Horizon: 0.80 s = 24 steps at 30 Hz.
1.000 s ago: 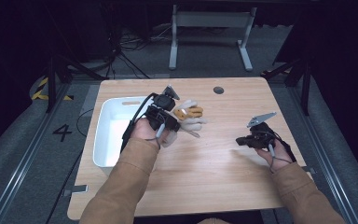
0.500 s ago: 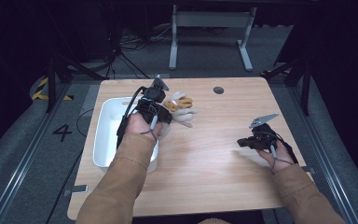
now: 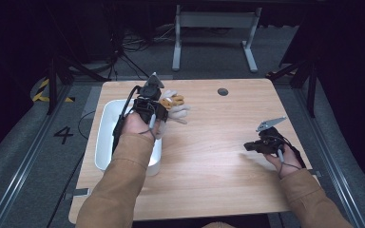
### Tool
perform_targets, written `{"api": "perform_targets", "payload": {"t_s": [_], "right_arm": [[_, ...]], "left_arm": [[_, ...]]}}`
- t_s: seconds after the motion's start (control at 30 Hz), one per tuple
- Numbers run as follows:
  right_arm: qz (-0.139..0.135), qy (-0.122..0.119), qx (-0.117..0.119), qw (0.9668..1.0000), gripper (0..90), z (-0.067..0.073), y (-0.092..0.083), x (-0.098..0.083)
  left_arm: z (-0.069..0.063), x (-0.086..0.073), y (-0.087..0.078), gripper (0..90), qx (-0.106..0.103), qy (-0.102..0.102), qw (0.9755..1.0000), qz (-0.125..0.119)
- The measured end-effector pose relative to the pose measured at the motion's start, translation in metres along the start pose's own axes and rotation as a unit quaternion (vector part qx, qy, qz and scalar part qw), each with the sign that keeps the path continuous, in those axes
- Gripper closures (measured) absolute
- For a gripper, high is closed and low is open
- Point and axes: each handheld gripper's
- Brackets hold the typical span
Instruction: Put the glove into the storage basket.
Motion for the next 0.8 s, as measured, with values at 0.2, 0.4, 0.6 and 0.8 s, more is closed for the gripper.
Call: {"api": "perform_targets", "payload": {"t_s": [0.2, 0.4, 0.6, 0.8], "right_arm": [[0.000, 0.001, -0.002, 1.0000, 87.1, 0.000, 0.001, 0.001], [0.003, -0.005, -0.002, 1.0000, 87.2, 0.002, 0.004, 0.003], [0.004, -0.006, -0.003, 1.0000, 87.1, 0.002, 0.006, 0.007], [-0.002, -0.007, 0.000, 1.0000, 86.9, 0.000, 0.006, 0.007]], "left_arm": [[0.010, -0.002, -0.007, 69.2, 0.010, -0.011, 0.9998, -0.014], [0.026, -0.010, -0.013, 69.2, 0.008, -0.036, 0.9989, -0.030], [0.041, -0.025, -0.019, 69.2, 0.013, -0.072, 0.9958, -0.054], [0.057, -0.047, -0.015, 69.1, 0.021, -0.110, 0.9905, -0.080]]}}
Point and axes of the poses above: each handheld gripper's, and its own axes: y roughly forward along the jaws, x roughly out of its top, z roughly to its left, and after that the axes turned 2 degrees about -x, right-handed
